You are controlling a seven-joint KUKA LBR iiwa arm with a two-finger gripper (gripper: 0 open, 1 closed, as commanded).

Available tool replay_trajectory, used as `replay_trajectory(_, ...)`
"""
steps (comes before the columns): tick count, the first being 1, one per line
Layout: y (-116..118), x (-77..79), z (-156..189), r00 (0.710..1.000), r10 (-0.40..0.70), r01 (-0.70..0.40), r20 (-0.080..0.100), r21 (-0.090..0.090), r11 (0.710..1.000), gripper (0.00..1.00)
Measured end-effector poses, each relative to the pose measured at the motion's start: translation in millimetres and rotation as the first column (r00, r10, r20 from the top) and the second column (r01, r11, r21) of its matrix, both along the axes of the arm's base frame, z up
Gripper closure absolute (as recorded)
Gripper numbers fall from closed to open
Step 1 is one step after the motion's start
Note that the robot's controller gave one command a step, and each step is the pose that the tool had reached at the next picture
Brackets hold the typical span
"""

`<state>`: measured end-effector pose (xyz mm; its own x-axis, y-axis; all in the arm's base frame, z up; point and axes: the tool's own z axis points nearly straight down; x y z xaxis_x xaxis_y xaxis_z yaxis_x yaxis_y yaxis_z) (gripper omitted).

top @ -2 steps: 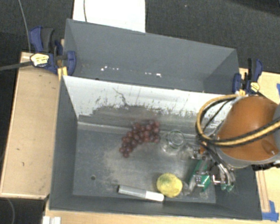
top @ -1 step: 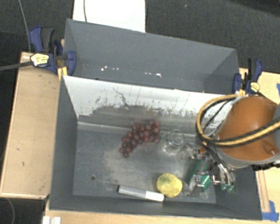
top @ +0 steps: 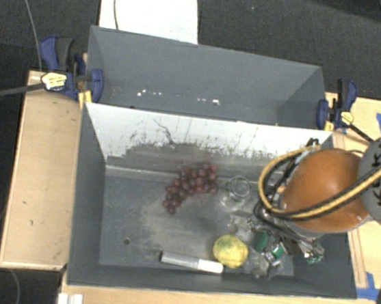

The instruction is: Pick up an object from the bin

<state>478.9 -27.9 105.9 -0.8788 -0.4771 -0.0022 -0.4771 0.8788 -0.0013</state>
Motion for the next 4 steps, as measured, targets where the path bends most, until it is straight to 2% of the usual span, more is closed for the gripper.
replay_trajectory(1, 19, 4.0, -17, 1.000, -0.017, 0.017, -0.003, 0.001, 1.000, 0.00)
replay_trajectory(2, 16, 13.6, -36, 0.758, 0.653, -0.653, 0.002, -0.001, 0.758, 1.00)
replay_trajectory(3, 16, 13.5, -36, 0.759, 0.651, -0.651, 0.002, 0.000, 0.759, 1.00)
replay_trajectory(4, 23, 9.2, 77, 0.749, 0.662, -0.662, -0.001, 0.003, 0.749, 1.00)
